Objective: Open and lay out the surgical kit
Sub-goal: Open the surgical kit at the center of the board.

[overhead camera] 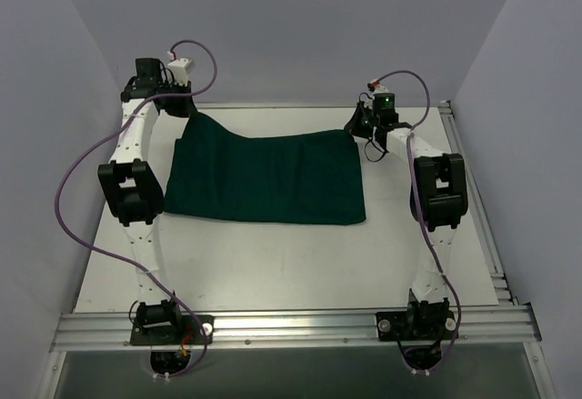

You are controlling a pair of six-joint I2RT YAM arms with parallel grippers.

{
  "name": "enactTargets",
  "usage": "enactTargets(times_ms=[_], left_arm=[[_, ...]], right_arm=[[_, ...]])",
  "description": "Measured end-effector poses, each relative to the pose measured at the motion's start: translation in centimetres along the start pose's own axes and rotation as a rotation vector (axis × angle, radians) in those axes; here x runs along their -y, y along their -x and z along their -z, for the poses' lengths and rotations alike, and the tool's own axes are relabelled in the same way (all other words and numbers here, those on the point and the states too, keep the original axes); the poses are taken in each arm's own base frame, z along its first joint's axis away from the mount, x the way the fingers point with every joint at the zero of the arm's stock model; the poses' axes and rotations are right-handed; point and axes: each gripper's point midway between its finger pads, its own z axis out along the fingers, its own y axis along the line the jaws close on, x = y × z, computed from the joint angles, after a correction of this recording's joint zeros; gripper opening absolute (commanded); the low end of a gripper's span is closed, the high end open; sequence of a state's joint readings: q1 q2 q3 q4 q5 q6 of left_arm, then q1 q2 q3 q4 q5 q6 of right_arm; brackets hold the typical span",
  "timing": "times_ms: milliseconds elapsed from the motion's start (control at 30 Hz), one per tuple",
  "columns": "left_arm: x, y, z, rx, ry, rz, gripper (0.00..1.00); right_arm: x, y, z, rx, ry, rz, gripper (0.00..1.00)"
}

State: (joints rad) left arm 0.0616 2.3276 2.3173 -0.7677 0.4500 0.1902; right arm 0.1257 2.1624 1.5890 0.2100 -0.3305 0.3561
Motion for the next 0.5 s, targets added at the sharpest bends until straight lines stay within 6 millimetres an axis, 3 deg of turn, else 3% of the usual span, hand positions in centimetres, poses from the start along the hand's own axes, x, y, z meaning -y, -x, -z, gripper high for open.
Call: enactTargets(times_ms=[133, 200, 267, 300, 500], left_arm=[[0.1, -0.7, 0.3, -0.016, -0.003, 0.001, 0.02], [0.0, -1.6, 0.0, -0.037, -0.005, 0.009, 0.02], [-0.2, -2.5, -0.2, -0.057, -0.007, 0.019, 0.02], [-0.2, -3.0, -0.3, -0.066, -0.008, 0.023, 0.02], [-0.3, -3.8, -0.5, -0.087, -0.012, 0.025, 0.02]], right_arm=[[-0.2, 0.4, 0.2, 0.010, 0.003, 0.006, 0.00], [0.0, 0.1, 0.3, -0.002, -0.003, 0.004, 0.10], [0.2, 0.0, 0.3, -0.006, -0.006, 0.002, 0.31], [0.4, 0.0, 0.3, -0.009, -0.010, 0.000, 0.36], [2.5, -0.6, -0.2, -0.036, -0.077, -0.008, 0.48]])
